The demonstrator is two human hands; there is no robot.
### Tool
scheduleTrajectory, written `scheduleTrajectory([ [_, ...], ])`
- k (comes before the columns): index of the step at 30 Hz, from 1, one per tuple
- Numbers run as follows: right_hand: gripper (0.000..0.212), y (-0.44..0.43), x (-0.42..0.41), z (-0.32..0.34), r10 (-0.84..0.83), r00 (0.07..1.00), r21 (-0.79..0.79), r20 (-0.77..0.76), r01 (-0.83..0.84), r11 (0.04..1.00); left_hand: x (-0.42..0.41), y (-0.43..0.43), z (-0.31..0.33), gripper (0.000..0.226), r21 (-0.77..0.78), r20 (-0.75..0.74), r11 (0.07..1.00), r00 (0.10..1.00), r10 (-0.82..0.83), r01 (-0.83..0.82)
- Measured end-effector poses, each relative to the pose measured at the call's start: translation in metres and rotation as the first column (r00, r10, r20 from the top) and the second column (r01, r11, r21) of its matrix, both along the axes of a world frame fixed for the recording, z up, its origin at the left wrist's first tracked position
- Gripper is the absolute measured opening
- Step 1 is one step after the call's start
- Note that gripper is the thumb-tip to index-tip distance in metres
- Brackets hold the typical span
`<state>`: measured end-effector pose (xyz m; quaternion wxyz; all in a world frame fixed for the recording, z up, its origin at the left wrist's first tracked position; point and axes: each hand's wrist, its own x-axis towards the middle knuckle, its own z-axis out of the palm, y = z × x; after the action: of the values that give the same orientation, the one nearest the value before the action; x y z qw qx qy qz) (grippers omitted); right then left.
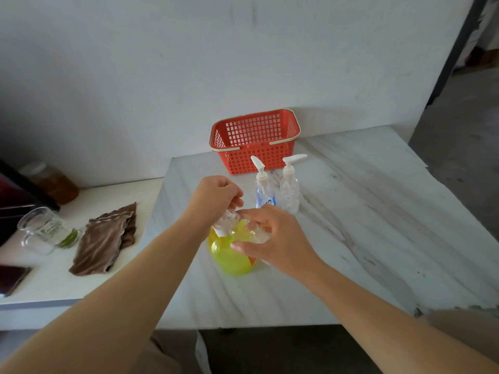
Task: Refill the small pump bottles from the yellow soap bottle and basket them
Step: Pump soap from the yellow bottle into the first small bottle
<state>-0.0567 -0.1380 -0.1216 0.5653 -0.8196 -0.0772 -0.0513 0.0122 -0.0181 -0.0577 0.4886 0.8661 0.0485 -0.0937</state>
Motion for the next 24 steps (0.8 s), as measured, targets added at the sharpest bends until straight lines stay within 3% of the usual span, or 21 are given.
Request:
scheduleTrajectory([
  [5, 0.049, 0.0, 0.001, -0.005, 0.013, 1.0, 0.011, -0.001, -0.013, 1.0, -0.001, 0.002, -0.006, 0.024, 0.006, -0.064, 1.0, 0.998, 0.012, -0.012],
  [24, 0.052, -0.001, 0.003, -0.004, 0.0, 0.999, 0.016, 0.047, -0.001, 1.0, 0.002, 0.0, -0.002, 0.023, 0.075, -0.004, 0.997, 1.0, -0.005, 0.006],
])
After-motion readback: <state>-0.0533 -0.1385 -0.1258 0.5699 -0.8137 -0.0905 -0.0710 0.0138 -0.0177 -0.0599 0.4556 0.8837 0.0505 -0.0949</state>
